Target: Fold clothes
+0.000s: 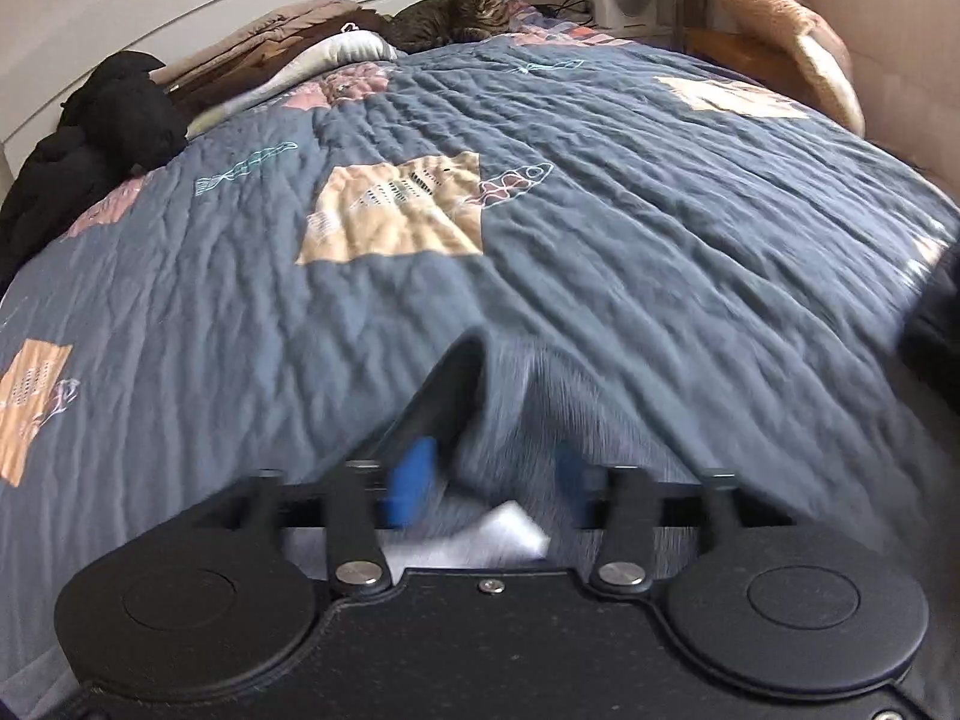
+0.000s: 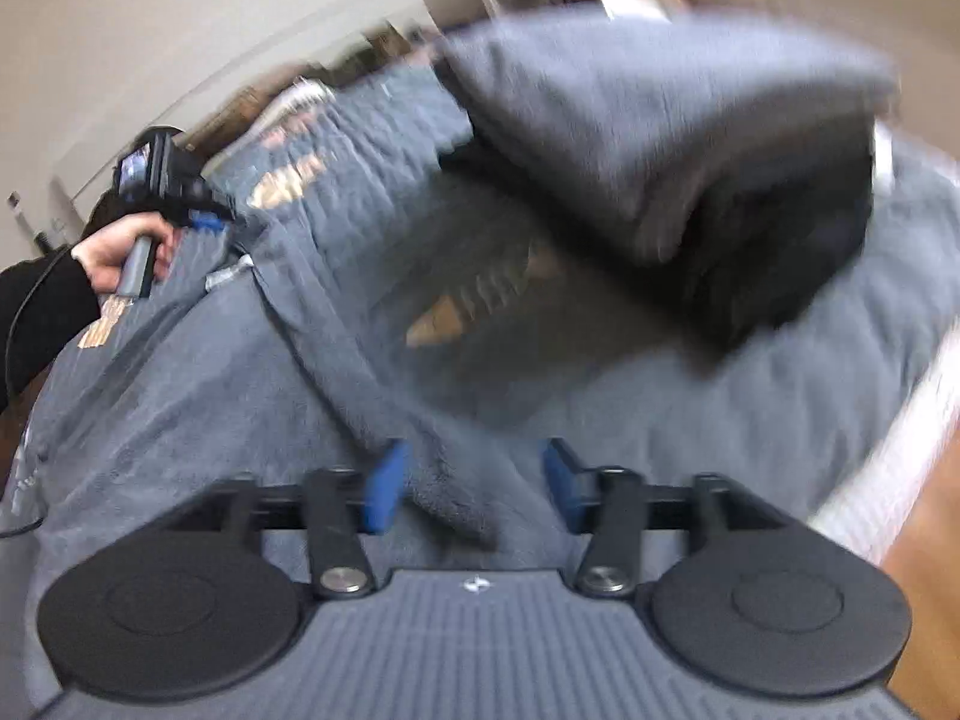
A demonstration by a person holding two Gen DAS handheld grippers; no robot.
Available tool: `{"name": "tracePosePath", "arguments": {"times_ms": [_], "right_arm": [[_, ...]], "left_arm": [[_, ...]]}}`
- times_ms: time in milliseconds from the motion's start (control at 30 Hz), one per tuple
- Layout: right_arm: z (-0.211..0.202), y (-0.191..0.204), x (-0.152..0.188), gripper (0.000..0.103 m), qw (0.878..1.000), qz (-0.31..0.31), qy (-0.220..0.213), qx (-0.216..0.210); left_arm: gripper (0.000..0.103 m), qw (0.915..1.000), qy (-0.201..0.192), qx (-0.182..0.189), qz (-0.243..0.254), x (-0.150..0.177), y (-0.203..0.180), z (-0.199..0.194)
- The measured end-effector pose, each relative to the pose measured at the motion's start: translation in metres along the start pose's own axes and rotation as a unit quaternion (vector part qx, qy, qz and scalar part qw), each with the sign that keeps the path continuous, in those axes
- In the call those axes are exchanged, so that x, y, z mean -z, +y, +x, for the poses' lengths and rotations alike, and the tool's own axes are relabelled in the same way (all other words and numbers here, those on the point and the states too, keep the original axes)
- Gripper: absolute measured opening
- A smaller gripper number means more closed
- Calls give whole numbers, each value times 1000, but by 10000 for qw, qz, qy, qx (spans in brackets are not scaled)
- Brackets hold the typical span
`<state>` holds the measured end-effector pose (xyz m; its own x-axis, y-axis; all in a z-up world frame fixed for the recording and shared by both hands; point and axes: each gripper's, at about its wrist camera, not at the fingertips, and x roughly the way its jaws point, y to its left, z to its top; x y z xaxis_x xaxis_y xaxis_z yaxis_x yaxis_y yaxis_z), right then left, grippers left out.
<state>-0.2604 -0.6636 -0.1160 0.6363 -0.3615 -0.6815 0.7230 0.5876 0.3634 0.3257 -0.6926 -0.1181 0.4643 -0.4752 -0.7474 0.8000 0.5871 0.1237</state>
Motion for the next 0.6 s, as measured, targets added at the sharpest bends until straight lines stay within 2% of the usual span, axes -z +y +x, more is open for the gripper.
{"name": "tracePosePath", "arguments": {"times_ms": [67,200,333,433,600], "right_arm": [[-8,-3,-3,65,9998,134,-94,-75],[-28,-2,-2,66,9989,221,-280,-311],[-39,22,5,67,9967,140,-282,-752],[-43,52,16,68,9924,-59,-140,-1221],[-48,111,42,68,9793,-522,213,-1943]], "left_arm": [[56,9998,-192,-2,95,15,11,-34],[59,9981,-558,-90,230,60,38,-132],[63,9951,-738,-485,435,136,62,-241],[64,9926,-689,-795,606,203,72,-316],[65,9923,-462,-1060,438,304,77,-399]]}}
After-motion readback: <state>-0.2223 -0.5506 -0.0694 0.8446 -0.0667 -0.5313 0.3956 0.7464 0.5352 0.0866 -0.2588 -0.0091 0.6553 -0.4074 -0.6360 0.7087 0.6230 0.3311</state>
